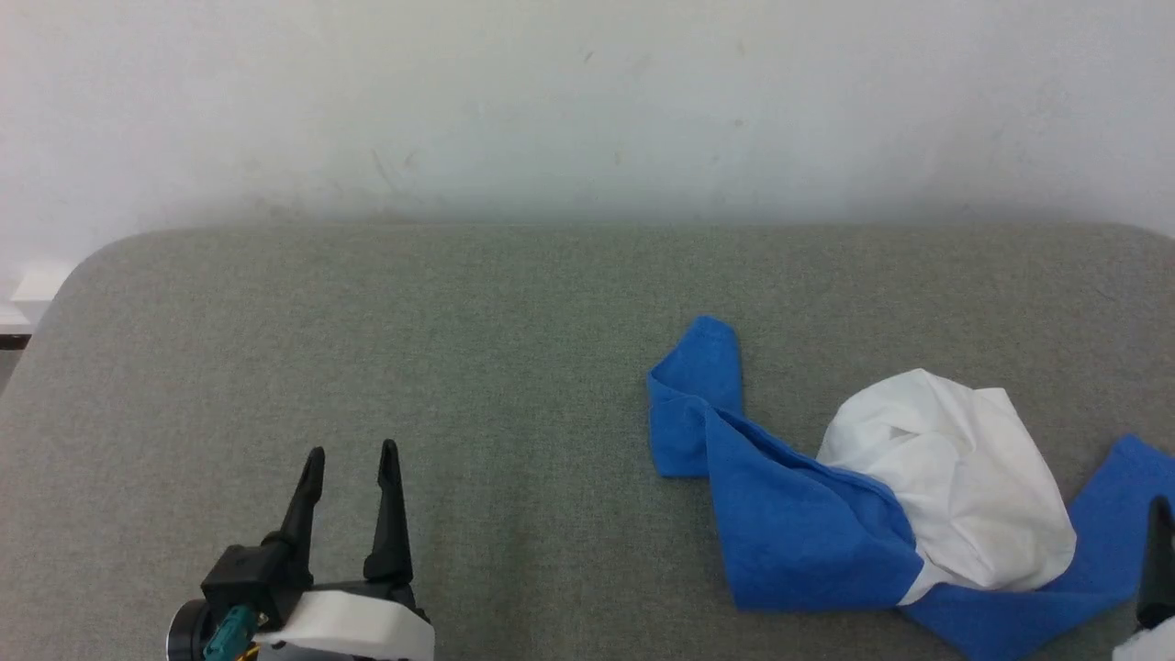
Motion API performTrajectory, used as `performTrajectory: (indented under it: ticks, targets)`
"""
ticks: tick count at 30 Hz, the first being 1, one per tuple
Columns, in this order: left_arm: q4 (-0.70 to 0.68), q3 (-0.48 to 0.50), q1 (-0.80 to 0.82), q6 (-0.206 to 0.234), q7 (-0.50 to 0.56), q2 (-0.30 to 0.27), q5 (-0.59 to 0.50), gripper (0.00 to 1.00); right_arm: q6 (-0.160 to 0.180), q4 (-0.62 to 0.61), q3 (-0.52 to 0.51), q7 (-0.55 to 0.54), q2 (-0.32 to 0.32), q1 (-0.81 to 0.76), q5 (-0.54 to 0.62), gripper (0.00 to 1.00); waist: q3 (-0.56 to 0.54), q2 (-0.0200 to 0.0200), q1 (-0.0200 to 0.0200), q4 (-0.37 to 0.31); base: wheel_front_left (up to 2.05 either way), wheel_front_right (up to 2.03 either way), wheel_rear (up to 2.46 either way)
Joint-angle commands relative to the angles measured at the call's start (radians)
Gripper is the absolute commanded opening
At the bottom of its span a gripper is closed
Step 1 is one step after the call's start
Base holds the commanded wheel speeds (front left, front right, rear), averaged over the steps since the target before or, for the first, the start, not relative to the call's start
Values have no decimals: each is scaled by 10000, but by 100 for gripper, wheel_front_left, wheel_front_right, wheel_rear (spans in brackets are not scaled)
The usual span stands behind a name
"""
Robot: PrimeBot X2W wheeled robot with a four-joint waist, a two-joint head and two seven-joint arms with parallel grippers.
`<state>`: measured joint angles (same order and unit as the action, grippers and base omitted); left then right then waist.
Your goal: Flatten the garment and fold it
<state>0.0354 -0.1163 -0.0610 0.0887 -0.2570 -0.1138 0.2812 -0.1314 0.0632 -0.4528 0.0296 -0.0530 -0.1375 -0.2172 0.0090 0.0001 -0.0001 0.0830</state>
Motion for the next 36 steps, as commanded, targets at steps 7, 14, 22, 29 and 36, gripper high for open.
performTrajectory:
  ticks: [7, 14, 22, 29, 36]
  targets:
    - [115, 8, -184, 36, -10, -49, 11, 100, 7, -1878, 2018, 135, 27, -267, 1178, 100, -79, -1, 1, 5, 0, 0, 0]
    - [222, 20, -240, 97, 84, -76, 95, 100, 7, -2633, 3193, -268, 27, -728, 1247, 100, -94, -1, 1, -126, 0, 0, 0]
    - [893, -1260, 1682, -1023, 1290, 33, 150, 100, 7, -3122, 3542, -359, 27, -663, 1171, 100, 357, -1, 1, -407, 0, 0, 0]
    - [2788, -2790, 4924, -1972, 2739, 451, 488, 100, 7, -3170, 3735, -362, 28, -173, 1044, 100, 1182, -1, 1, -971, 0, 0, 0]
    - [5656, -3641, 7436, -2158, 4204, 477, 860, 100, 7, -2931, 3859, -146, 28, 294, 883, 100, 2120, -1, 1, -1794, 0, 0, 0]
